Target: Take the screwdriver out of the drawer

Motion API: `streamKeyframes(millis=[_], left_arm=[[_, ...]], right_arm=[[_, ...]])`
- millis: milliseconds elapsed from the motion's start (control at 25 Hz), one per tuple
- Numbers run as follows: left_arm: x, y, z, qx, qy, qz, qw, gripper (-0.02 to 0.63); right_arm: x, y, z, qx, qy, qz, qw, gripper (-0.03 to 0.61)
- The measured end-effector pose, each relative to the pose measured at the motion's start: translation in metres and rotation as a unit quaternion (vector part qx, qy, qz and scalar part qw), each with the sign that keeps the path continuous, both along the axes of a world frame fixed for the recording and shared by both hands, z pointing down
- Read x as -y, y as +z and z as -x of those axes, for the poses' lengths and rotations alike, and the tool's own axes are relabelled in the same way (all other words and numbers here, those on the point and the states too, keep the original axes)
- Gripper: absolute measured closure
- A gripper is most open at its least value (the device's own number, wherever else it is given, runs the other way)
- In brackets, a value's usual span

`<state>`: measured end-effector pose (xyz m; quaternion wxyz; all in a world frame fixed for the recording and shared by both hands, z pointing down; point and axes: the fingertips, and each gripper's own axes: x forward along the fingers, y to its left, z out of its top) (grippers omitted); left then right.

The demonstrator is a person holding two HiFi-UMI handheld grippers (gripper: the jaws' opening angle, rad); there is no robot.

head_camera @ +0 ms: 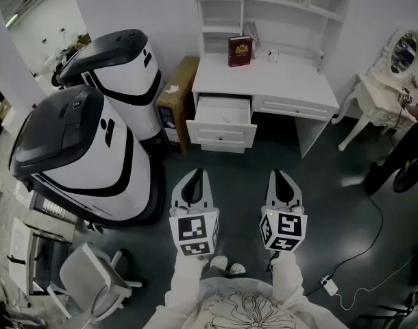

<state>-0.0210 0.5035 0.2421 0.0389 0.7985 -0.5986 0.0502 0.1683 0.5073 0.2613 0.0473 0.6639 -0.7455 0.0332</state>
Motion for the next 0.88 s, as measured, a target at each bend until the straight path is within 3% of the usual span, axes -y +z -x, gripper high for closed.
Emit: streamKeyframes(millis=[480, 880], left_arm=[[0.012, 0.008, 0.016, -0.004, 0.004, 0.005, 1.0, 0.601], [0.033, 0.022, 0.034, -0.007, 0.017, 0.015, 0.9997, 0.601]], right_arm=[[0.01, 0.008, 0.017, 0.0, 0.0, 0.005, 1.0, 0.575], [0.026, 0.017, 0.035, 0.031, 0.014, 0.004, 0.999, 0.575]])
